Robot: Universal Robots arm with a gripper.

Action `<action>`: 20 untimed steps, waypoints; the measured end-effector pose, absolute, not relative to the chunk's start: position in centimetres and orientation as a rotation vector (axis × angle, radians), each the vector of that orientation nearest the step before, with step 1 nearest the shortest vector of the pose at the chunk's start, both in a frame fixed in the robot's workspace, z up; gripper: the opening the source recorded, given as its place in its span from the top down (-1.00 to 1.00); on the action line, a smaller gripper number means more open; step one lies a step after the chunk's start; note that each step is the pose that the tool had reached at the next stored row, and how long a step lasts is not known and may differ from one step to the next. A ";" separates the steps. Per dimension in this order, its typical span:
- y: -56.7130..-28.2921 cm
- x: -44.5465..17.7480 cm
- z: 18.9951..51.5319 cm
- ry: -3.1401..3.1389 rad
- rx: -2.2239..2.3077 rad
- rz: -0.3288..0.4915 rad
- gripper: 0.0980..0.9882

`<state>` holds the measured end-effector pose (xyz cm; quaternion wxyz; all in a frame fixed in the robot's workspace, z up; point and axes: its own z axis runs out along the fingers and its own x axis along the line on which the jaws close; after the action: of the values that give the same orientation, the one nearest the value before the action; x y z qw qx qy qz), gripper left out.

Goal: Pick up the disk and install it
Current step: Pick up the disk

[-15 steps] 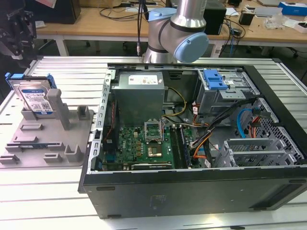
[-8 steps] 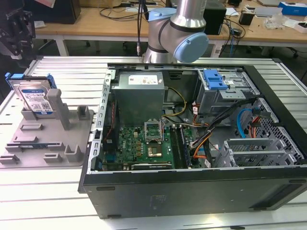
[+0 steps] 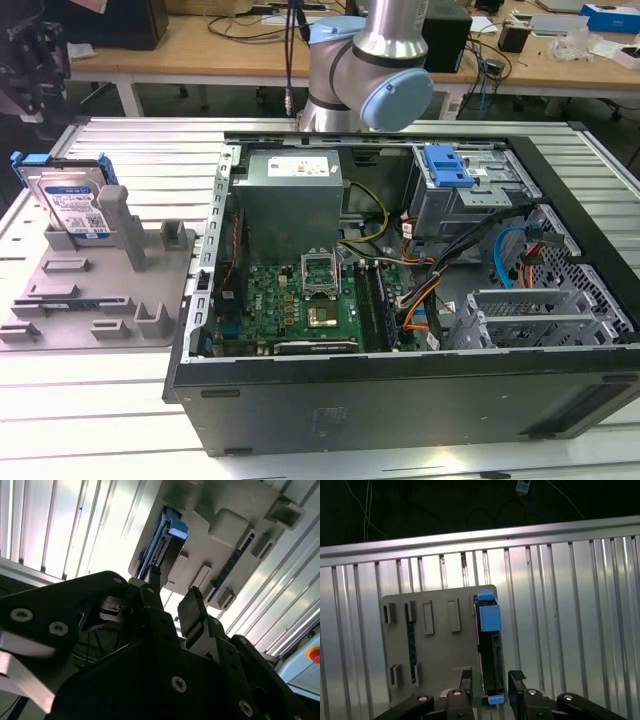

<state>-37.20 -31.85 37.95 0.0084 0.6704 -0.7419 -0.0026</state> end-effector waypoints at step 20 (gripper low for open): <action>-30.5 -40.8 36.7 -2.200 2.228 0.000 0.28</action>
<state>-40.84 -30.52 36.66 0.0050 0.7115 -0.7026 0.0000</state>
